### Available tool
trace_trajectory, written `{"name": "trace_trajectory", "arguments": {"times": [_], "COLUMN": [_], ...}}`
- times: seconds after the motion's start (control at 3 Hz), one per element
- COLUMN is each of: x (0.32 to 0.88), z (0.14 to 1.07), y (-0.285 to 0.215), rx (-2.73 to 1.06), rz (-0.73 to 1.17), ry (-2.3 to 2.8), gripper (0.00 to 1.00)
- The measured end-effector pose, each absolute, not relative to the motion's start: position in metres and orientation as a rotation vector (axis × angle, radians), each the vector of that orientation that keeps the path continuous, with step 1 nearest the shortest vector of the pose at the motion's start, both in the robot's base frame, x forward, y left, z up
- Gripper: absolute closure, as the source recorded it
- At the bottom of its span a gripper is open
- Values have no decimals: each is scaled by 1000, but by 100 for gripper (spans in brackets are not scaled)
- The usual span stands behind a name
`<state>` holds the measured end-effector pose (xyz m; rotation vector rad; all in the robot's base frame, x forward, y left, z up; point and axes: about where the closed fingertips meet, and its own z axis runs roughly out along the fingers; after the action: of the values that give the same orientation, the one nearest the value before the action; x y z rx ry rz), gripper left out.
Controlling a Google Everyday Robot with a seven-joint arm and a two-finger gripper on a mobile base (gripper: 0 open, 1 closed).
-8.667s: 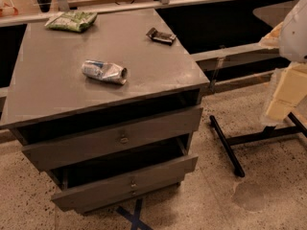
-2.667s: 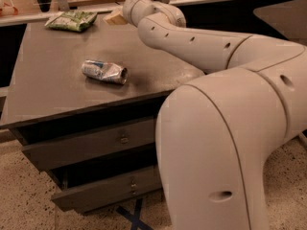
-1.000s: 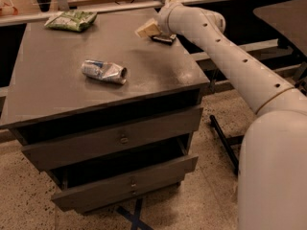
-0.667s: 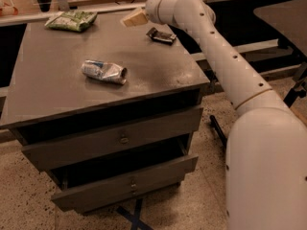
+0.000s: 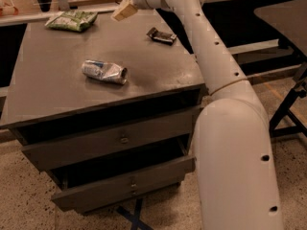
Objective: Move green jalapeno chip bag near redbull can
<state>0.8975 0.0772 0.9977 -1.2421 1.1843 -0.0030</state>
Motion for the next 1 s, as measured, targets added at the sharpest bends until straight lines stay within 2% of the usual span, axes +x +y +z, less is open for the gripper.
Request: {"name": "trace_trajectory", "arguments": {"times": [1.0], "x": [944], "z": [973], "y": [100], "rx": [-1320], "rz": [-345], "ry": [1118], "gripper": [0]}}
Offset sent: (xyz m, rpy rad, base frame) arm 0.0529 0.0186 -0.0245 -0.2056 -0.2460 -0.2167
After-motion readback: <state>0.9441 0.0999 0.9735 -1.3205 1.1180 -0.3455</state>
